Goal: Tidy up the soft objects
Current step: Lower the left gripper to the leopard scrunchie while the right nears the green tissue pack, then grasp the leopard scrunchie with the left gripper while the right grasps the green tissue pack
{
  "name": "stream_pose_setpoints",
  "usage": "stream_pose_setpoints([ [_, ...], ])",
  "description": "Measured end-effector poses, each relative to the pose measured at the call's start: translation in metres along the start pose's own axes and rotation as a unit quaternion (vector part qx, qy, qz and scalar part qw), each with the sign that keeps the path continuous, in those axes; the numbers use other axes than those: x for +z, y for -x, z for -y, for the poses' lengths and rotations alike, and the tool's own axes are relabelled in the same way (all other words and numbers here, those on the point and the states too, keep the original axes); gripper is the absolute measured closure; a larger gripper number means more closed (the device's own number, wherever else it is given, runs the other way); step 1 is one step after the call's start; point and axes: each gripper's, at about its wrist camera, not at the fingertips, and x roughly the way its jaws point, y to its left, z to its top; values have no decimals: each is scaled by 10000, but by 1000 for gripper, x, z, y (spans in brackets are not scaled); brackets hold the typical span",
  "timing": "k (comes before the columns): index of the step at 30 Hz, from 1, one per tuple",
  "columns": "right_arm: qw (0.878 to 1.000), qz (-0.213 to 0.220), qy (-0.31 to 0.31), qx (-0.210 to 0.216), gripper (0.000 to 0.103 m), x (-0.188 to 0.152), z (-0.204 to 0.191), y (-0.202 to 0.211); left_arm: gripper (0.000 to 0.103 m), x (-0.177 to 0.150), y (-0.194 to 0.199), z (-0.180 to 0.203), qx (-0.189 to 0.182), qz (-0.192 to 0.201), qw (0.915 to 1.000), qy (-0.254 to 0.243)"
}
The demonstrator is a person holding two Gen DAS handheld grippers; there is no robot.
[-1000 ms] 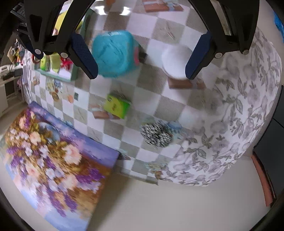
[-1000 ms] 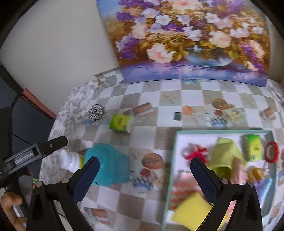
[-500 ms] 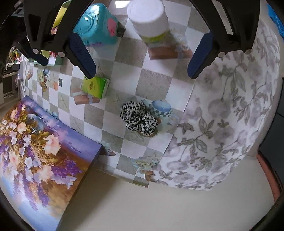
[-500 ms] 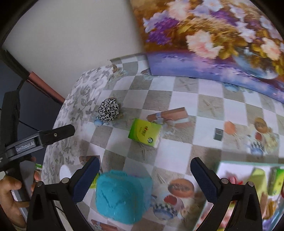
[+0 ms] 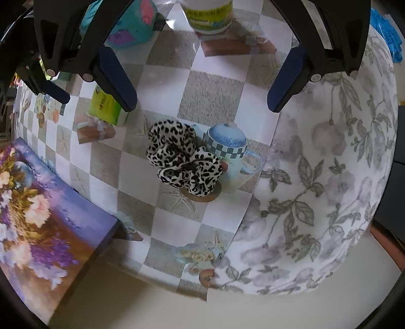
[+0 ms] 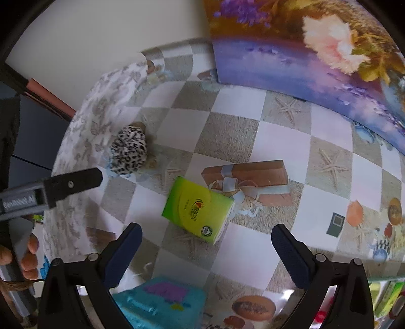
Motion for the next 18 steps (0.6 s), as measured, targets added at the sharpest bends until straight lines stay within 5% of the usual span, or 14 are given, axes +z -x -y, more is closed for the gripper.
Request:
stream_pose_setpoints([
  [18, 9989, -273, 322, -182, 0, 16, -14, -40, 1, 29, -39, 11, 97, -238, 9997, 25],
])
